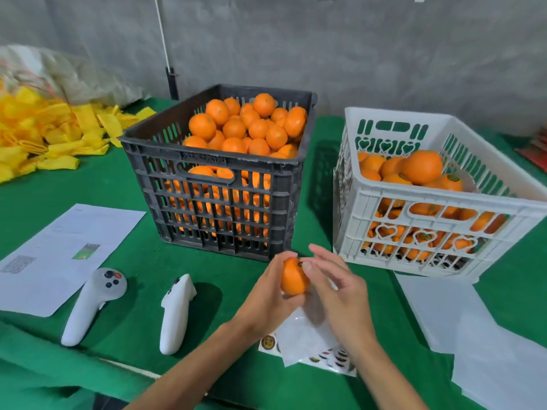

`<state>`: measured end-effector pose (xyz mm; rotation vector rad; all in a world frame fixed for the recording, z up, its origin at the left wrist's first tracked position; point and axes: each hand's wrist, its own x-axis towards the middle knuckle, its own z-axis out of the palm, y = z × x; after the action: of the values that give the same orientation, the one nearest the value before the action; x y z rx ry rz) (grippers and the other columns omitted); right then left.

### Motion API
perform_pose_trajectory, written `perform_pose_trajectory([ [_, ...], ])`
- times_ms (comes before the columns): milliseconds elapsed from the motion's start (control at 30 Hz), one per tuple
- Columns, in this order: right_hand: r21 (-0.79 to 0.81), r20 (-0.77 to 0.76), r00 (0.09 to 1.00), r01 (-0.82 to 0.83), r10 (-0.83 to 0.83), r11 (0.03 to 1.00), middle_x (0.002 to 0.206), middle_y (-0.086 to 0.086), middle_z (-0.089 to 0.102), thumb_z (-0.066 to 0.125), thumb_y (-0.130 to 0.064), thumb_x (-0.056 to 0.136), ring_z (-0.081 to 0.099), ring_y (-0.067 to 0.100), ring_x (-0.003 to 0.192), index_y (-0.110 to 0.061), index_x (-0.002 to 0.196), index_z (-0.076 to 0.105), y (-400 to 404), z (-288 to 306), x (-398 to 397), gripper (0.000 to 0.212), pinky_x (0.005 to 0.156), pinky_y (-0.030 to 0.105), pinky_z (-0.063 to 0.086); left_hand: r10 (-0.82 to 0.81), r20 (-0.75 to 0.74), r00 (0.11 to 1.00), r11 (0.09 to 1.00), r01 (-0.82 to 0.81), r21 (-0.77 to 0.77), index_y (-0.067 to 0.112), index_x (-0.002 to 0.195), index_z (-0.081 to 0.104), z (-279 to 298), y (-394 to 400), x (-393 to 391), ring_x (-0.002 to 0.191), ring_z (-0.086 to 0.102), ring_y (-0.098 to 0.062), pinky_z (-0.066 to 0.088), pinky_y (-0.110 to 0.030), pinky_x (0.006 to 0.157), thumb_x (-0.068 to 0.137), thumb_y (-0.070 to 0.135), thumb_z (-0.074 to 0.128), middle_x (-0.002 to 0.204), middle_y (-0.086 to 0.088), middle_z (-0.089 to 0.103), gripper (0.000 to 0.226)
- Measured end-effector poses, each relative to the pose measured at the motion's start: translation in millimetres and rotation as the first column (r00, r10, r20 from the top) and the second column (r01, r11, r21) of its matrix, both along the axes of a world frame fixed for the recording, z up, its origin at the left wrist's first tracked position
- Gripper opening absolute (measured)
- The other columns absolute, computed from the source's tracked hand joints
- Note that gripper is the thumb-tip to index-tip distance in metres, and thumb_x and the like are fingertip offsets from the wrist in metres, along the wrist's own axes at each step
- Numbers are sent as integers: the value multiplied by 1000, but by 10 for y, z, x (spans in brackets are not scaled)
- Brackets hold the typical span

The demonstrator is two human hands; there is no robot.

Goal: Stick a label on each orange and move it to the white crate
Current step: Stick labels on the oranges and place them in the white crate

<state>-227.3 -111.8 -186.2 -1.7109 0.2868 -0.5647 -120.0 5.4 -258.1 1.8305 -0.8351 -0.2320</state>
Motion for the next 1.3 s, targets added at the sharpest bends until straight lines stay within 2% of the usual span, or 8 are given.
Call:
perform_pose_trajectory([
  [167, 42, 27, 998, 49, -50, 998, 129, -25, 64, 76, -39, 88, 62, 1, 119, -45, 114, 75, -98, 148, 165, 27, 95, 31, 58, 3, 46, 999, 991, 3, -132, 33, 146, 42, 370, -114, 29, 123, 61, -18, 55, -29, 98, 85, 29, 84, 135, 15, 57, 73],
  [333, 174, -10, 1000, 1, 1, 985, 117, -27, 68, 73, -60, 79, 67, -6, 103, -56, 122, 65, -296, 476, 175, 43, 75, 16, 57, -37, 255, 966, 988, 75, -138, 46, 144, 35, 872, -297, 135, 132, 50, -11, 52, -21, 96, 85, 23, 73, 144, 22, 39, 74],
  [567, -26, 133, 984, 120, -116, 992, 125, -20, 67, 55, -63, 93, 63, -1, 116, -40, 135, 60, -762, 1008, 299, 48, 99, 28, 52, -107, 326, 939, 959, 184, -215, 48, 142, 32, 1533, -1011, 261, 131, 48, 3, 44, -7, 96, 93, 14, 73, 145, 19, 37, 72],
  [700, -62, 211, 955, 227, -209, 972, 111, -14, 74, 63, -52, 96, 70, 3, 103, -38, 124, 68, -1224, 1352, 405, 32, 87, 25, 58, -144, 370, 918, 961, 219, -168, 55, 139, 28, 1868, -1512, 432, 127, 50, 3, 46, -8, 94, 87, 4, 70, 144, 17, 36, 84],
  [900, -128, 232, 930, 320, -285, 939, 111, -18, 74, 65, -41, 98, 68, -2, 103, -31, 125, 71, -1809, 1675, 705, 30, 93, 25, 57, -186, 318, 930, 957, 244, -155, 28, 154, 37, 2209, -2168, 733, 131, 47, 8, 44, -10, 102, 93, 10, 68, 148, 9, 44, 71],
  [1000, -163, 213, 919, 367, -331, 916, 89, -7, 76, 48, -40, 107, 70, 5, 86, -26, 100, 75, -1969, 1720, 856, 31, 82, 30, 58, -188, 207, 960, 951, 231, -205, 30, 151, 45, 2249, -2326, 886, 126, 60, -5, 53, -29, 105, 94, 16, 75, 139, 10, 58, 66],
  [1167, -367, 232, 872, 489, -431, 791, 75, -5, 64, 37, -36, 109, 61, 12, 76, -20, 88, 65, -2062, 1597, 867, 38, 69, 34, 49, 30, 277, 961, 998, -45, 48, 38, 141, 53, 2253, -2392, 1111, 115, 60, -15, 53, -38, 103, 82, 53, 80, 125, 4, 64, 67],
  [1300, -453, 236, 884, 467, -403, 759, 106, -15, 67, 43, -29, 109, 59, -4, 101, -22, 112, 70, -1910, 1426, 736, 28, 89, 11, 43, 63, 441, 895, 962, -172, 212, 28, 144, 56, 2149, -2352, 1201, 131, 48, -26, 41, -44, 111, 87, 56, 71, 138, -3, 62, 65],
])
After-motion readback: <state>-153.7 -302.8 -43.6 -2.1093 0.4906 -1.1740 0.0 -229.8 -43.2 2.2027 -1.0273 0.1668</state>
